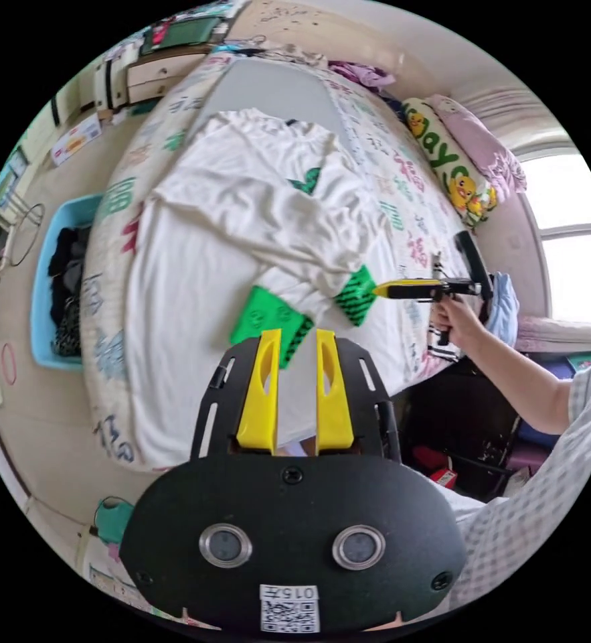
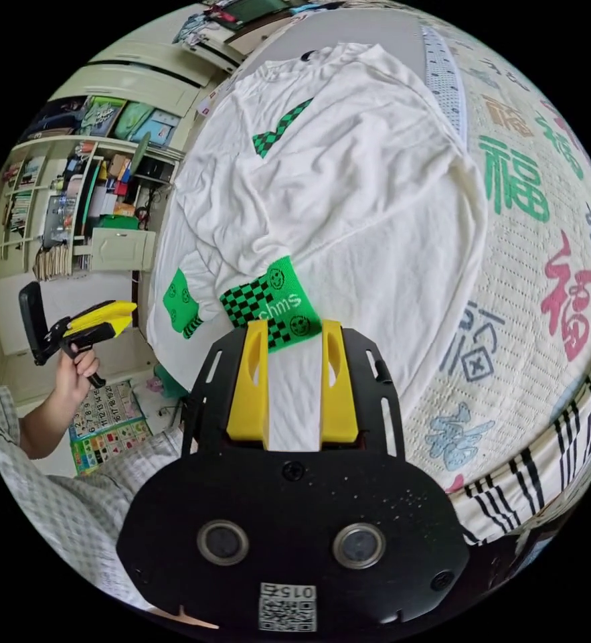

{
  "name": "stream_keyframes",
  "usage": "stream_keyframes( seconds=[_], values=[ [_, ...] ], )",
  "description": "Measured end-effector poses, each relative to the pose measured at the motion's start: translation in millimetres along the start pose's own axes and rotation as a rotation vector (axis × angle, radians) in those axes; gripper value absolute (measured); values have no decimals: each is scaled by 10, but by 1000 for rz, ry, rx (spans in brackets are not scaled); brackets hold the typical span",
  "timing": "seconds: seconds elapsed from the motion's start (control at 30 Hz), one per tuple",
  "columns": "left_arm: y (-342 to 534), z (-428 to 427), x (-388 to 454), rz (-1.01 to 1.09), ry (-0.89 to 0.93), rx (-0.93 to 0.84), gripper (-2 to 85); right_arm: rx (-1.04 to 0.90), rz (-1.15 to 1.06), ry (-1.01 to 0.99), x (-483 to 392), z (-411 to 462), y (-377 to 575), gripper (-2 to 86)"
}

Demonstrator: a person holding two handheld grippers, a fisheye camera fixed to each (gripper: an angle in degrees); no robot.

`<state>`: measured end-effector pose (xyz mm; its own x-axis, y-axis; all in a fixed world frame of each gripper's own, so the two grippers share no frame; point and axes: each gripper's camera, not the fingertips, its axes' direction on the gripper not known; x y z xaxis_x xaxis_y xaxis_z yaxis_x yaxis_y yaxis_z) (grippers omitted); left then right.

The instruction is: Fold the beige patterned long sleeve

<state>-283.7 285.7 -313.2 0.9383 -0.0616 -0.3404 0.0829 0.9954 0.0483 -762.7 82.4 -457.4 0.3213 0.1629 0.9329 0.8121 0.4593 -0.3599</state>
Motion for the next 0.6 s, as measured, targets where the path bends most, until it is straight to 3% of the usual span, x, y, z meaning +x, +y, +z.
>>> stream_keyframes(
  seconds=[0.13,0.37,0.6],
  values=[
    [-222,317,375,29,55,-7,127,-39,2,9,26,-160,-187,34],
    [-333,652,962,119,-158,38,160,74,153,-472,88,-716,-520,6],
    [-358,532,972,17,-108,129,139,30,124,-628,-391,-848,-1090,6]
  ],
)
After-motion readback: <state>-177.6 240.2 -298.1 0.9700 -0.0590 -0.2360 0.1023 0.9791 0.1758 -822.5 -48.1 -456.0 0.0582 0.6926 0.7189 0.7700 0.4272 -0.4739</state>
